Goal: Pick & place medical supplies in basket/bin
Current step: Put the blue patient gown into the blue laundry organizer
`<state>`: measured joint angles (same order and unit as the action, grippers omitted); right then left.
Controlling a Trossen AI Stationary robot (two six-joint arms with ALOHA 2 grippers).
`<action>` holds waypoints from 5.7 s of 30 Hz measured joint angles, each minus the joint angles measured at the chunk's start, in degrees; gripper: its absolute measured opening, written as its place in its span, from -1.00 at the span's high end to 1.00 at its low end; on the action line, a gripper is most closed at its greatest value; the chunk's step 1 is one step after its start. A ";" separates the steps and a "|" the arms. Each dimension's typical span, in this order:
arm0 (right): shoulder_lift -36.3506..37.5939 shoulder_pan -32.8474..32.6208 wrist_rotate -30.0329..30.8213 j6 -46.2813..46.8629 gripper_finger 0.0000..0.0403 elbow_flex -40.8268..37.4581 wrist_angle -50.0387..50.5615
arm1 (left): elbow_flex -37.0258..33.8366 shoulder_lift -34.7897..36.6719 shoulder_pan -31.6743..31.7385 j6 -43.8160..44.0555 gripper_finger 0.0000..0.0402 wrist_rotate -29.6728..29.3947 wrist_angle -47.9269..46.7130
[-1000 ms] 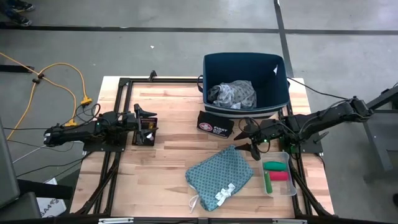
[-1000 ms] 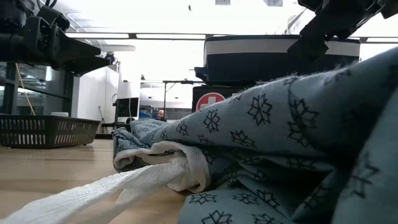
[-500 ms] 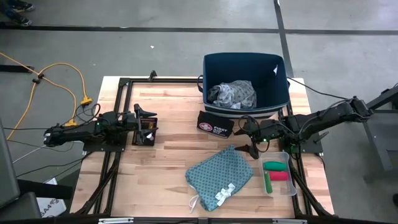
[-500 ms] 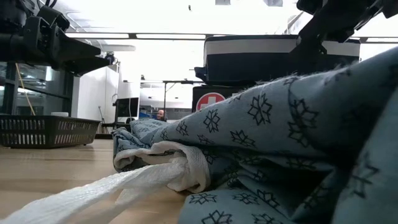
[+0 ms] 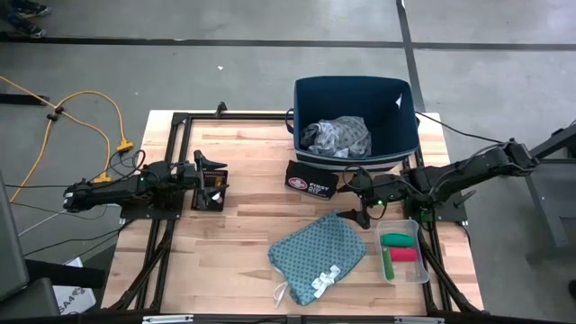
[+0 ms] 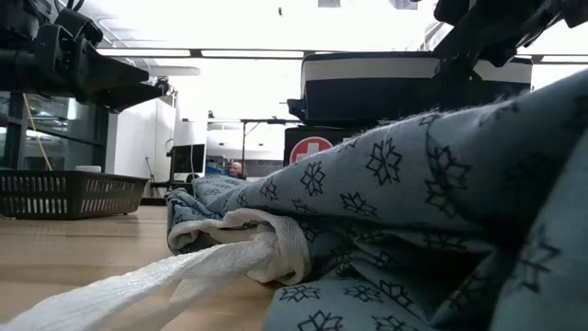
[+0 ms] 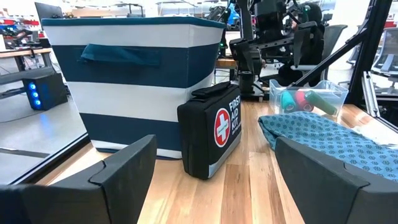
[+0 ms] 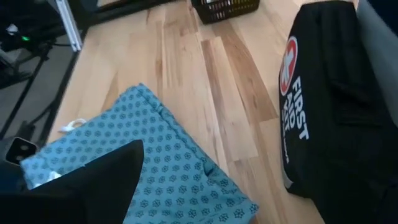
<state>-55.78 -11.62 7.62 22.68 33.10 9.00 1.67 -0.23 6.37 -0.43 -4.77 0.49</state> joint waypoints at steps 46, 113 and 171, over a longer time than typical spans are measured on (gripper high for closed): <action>-9.91 -2.01 -18.62 25.45 -0.97 0.00 -4.49 | 0.00 0.00 0.00 -0.02 -0.60 0.01 0.00; -16.24 3.13 -27.31 46.88 -0.97 -13.50 -9.89 | 0.00 0.00 0.00 -0.02 -0.60 0.02 0.00; -34.26 3.10 -30.17 47.78 0.39 -13.55 -37.79 | 0.00 0.02 0.00 0.00 -0.60 0.00 0.00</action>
<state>-90.04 -8.51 -22.55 70.46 19.55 -28.80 1.67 -0.21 6.37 -0.43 -4.78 0.49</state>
